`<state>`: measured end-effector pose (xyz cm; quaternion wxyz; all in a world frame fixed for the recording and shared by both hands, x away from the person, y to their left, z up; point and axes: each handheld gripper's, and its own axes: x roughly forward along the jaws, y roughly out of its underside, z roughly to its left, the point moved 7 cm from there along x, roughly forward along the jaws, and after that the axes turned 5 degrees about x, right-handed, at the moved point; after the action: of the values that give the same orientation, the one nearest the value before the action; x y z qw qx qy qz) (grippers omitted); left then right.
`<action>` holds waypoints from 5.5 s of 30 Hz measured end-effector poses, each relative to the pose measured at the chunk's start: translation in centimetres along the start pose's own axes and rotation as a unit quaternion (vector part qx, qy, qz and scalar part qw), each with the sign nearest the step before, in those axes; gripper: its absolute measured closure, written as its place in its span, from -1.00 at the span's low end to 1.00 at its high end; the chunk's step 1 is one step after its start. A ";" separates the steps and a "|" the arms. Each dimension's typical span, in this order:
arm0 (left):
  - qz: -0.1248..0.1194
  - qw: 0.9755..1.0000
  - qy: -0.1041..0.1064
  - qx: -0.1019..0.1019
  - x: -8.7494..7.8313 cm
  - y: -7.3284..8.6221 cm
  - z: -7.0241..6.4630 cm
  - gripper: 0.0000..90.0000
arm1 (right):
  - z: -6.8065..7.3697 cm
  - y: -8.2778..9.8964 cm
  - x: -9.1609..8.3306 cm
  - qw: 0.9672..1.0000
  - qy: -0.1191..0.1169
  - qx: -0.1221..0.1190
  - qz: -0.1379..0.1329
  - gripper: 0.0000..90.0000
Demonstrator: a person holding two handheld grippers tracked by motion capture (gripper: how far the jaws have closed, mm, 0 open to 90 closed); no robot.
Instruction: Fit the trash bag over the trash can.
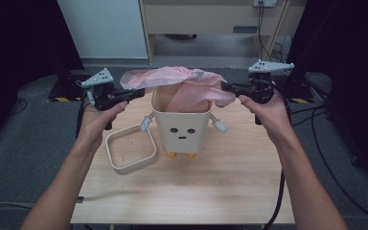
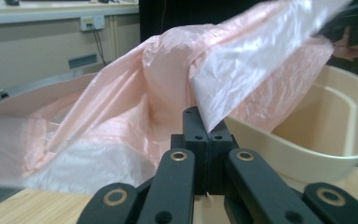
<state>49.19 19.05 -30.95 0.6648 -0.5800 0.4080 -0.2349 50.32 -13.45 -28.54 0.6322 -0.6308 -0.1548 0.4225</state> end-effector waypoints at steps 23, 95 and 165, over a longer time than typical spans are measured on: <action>-0.019 0.999 0.042 0.007 -3.8 -0.3 -2.6 1.00 | 3.8 -0.2 -3.4 0.999 -0.007 -0.033 -0.020 1.00; 0.044 0.999 -0.020 -0.007 -2.8 8.5 -2.0 1.00 | 5.1 4.9 -1.4 0.998 -0.055 -0.005 -0.002 -0.09; 0.111 0.993 -0.048 -0.006 -1.6 14.8 -1.2 1.00 | 3.9 15.8 -1.2 0.994 -0.025 -0.026 0.103 1.00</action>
<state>44.89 22.80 -44.73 0.7023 -0.5455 0.4386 -0.1296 41.43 -14.16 -42.21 0.5647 -0.6485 -0.1156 0.4971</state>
